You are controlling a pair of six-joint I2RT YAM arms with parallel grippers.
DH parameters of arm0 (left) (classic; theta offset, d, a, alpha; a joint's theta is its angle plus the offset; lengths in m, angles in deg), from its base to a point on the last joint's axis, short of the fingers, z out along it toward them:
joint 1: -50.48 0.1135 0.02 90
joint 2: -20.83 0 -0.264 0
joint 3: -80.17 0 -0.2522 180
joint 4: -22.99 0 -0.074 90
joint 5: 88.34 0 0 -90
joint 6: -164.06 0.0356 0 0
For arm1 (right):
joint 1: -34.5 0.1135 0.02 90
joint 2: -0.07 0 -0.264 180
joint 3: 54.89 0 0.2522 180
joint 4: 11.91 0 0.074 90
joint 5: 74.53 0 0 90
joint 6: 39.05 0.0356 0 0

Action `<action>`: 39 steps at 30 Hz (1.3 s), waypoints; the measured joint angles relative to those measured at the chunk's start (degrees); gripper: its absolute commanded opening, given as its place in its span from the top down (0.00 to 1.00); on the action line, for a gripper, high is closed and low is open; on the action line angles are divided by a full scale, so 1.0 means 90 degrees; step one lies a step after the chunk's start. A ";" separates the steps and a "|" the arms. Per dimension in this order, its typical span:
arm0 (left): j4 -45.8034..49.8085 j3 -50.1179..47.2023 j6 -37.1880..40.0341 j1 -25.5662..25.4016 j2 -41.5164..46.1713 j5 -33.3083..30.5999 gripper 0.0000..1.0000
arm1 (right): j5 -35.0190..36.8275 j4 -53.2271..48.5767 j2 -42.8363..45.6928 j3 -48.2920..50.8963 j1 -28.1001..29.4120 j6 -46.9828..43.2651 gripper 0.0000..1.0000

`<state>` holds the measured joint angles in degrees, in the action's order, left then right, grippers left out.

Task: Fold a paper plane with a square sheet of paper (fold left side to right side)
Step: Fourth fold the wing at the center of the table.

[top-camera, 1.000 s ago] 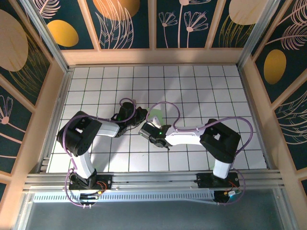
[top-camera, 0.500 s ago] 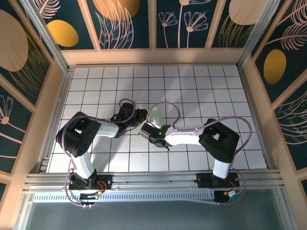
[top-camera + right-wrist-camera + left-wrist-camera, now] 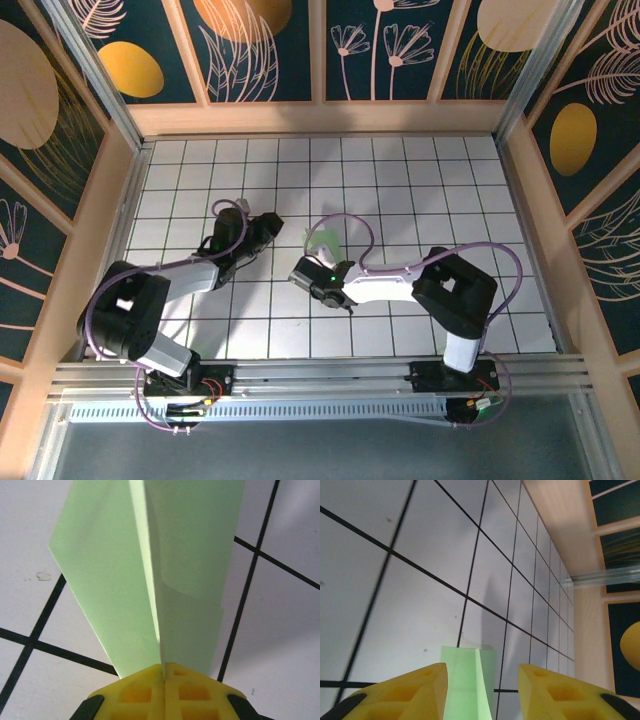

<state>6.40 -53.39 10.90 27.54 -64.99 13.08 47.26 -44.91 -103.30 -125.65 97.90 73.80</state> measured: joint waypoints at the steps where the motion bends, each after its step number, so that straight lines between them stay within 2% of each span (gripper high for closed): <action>1: 0.0092 -0.0039 0.0073 0.0051 0.0126 0.0002 0.58 | -0.0095 0.0027 0.0017 0.0007 -0.0032 -0.0029 0.96; 8: 0.0537 -0.0333 0.0585 0.0129 0.0733 0.0063 0.58 | -0.1477 0.0457 0.0682 0.0389 -0.0651 -0.0311 0.97; 13: 0.0617 -0.0532 0.0848 0.0129 0.0767 0.0364 0.59 | -0.2696 0.0845 0.1173 0.0750 -0.1260 -0.0401 0.98; 18: 0.0583 -0.0716 0.0874 0.0129 0.0699 0.0680 0.59 | -0.3687 0.1168 0.1260 0.1044 -0.1668 -0.0483 0.98; 26: 0.0571 -0.0855 0.0874 0.0126 0.0665 0.0857 0.59 | -0.4189 0.1474 0.1217 0.1129 -0.1741 -0.0554 0.98; 39: 0.0539 -0.0896 0.0872 0.0070 0.0665 0.0877 0.59 | -0.4401 0.1812 0.0848 0.1246 -0.1749 -0.0551 0.98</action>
<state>11.25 -61.45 18.75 28.18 -59.01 20.97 7.65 -28.61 -95.67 -114.43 82.16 68.84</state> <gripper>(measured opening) 0.412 0.054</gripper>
